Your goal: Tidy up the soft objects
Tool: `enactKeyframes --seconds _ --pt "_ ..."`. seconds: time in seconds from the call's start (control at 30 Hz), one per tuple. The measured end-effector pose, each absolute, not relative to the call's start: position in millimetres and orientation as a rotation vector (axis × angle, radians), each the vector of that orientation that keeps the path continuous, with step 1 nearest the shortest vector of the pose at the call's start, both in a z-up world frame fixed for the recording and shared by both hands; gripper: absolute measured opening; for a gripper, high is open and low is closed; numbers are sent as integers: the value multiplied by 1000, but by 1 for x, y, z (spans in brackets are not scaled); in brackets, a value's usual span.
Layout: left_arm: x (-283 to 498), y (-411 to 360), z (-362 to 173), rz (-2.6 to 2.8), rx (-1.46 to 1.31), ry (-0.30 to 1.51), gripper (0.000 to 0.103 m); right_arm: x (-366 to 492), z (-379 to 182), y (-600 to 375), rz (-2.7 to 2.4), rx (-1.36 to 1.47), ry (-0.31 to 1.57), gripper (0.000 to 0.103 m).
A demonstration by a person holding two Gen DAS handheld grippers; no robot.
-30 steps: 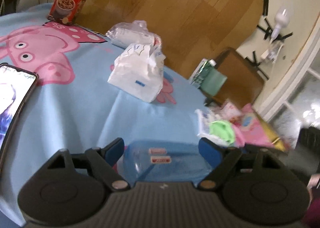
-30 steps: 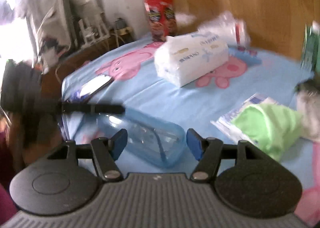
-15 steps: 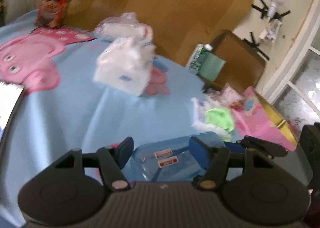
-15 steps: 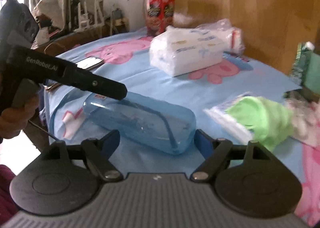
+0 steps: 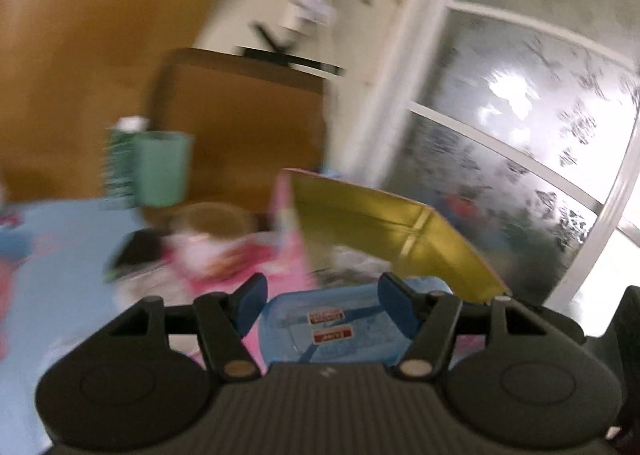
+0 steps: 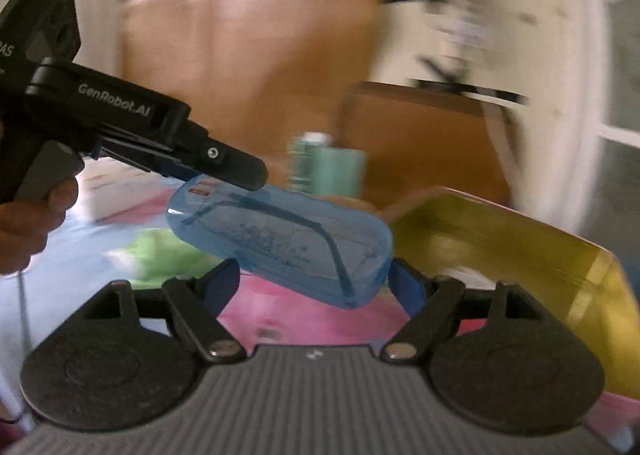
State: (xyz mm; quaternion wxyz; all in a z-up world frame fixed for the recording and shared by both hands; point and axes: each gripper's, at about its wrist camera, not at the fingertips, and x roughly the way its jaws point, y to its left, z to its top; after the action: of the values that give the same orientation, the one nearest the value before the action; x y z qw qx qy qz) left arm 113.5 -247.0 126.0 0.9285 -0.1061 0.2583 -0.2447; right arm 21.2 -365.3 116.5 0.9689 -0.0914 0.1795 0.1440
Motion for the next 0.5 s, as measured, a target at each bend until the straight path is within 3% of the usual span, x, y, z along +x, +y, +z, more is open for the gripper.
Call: enactKeyframes --seconds 0.27,0.5 --pt "185 -347 116 -434 -88 554 68 75 93 -429 -38 -201 371 84" --pt "148 -314 116 -436 -102 516 70 59 89 -443 -59 -64 306 83"
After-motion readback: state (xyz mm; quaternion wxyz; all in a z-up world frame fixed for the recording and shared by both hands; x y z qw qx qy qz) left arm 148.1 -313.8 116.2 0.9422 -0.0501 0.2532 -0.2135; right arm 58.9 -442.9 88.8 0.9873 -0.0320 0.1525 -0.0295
